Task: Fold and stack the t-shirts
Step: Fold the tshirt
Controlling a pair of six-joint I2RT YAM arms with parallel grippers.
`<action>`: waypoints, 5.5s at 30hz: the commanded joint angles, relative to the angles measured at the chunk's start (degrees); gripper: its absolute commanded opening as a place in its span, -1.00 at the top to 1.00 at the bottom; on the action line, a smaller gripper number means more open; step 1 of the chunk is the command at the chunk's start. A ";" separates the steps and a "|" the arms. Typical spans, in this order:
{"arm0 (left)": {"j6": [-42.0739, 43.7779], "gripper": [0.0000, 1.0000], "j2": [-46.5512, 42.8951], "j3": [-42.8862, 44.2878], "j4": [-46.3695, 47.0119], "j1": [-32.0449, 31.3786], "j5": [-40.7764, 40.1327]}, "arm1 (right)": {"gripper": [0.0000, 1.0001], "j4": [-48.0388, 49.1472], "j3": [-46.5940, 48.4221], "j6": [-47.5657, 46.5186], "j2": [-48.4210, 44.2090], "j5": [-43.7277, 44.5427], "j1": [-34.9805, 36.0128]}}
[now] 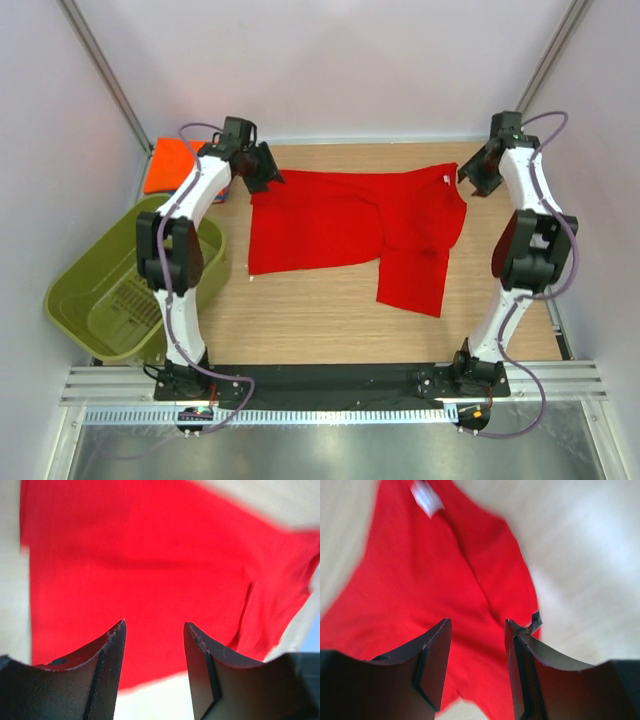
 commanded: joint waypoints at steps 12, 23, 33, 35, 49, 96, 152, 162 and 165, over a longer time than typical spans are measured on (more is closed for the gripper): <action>1.01 -0.06 -29.18 -35.99 0.57 -7.24 -5.90 | -0.03 -11.96 -56.90 15.64 -44.70 8.07 3.65; 1.71 -0.11 -32.17 -40.39 2.68 -7.33 -4.14 | 0.03 -1.33 -70.55 23.03 -52.26 2.36 7.43; 1.19 -0.07 -33.40 -44.96 5.32 -7.33 -7.39 | 0.05 5.71 -74.95 24.35 -48.58 0.68 9.53; 1.80 -0.07 -34.01 -45.31 5.15 -7.33 -8.88 | 0.10 5.27 -74.86 24.26 -48.22 1.99 9.80; 13.12 0.00 -34.63 -41.19 -3.11 -16.20 -19.78 | 0.98 2.73 -70.12 21.71 -53.93 10.34 9.80; 37.84 0.69 -13.54 -40.84 0.58 -17.88 -26.38 | 0.98 3.25 -62.21 3.96 -56.48 -1.43 -2.94; 34.41 1.00 14.58 15.76 -19.81 -4.08 -30.51 | 0.97 1.40 1.86 3.44 2.05 -17.77 -2.94; 34.23 1.00 19.15 20.69 -20.78 -3.64 -28.93 | 0.98 3.60 8.19 -0.35 7.67 -22.61 -2.15; 34.50 0.99 20.74 21.66 -20.52 -3.55 -29.54 | 0.98 4.21 8.72 -0.09 8.73 -23.13 -2.15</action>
